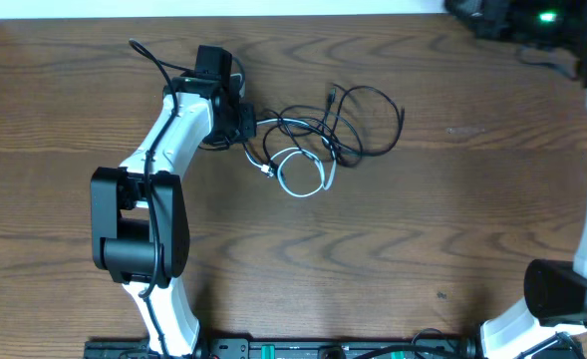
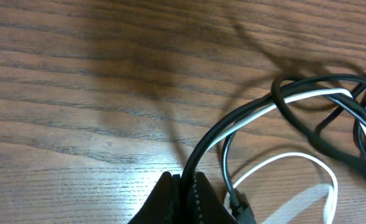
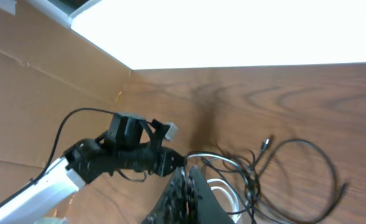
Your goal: Untangle cables
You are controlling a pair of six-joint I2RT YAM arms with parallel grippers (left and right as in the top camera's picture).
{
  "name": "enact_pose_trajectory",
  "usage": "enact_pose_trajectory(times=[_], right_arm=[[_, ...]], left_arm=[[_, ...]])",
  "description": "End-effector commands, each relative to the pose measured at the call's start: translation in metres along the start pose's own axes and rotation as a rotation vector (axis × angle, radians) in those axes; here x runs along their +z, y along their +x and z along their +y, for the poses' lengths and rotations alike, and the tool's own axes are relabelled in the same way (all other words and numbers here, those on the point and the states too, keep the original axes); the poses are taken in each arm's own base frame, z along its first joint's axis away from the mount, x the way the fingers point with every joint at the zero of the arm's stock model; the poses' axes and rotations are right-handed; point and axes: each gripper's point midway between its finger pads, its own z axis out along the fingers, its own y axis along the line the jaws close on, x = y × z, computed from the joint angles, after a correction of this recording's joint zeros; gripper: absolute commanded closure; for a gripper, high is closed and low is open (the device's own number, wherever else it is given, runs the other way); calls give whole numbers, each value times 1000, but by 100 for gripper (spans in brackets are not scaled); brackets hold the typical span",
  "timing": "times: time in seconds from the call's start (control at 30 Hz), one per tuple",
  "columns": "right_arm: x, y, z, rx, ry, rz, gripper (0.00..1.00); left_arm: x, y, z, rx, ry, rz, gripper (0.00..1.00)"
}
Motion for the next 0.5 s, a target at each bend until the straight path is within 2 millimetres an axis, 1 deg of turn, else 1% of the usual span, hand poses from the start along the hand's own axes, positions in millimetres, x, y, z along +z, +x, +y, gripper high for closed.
enact_pose_trajectory(times=[0.0,0.1,0.13,0.2,0.23,0.27,0.3,0.37,0.47], right_arm=[[-23,-8,5,-80,11,-37,98],[-18,3,-5,-80,33,1,98],[-13,8,-9,-77,45,21,92],[-1,19,-17,-73,69,66,73],[8,26,-21,-73,77,95,62],[15,31,-24,-73,84,115,57],[23,38,-28,-70,93,139,49],[39,51,-35,-68,114,187,41],[63,70,-50,-59,147,255,35]], left_arm=[[5,1,7,13,-21,11,93],[5,-1,4,23,-6,2,93],[3,-3,-1,38,16,-3,92],[-5,-8,-15,84,87,-24,93],[-12,-12,-24,106,129,-42,93],[-19,-16,-30,121,155,-58,93],[-28,-19,-36,138,182,-78,93],[-45,-25,-46,156,216,-117,92],[-75,-31,-54,177,233,-186,92]])
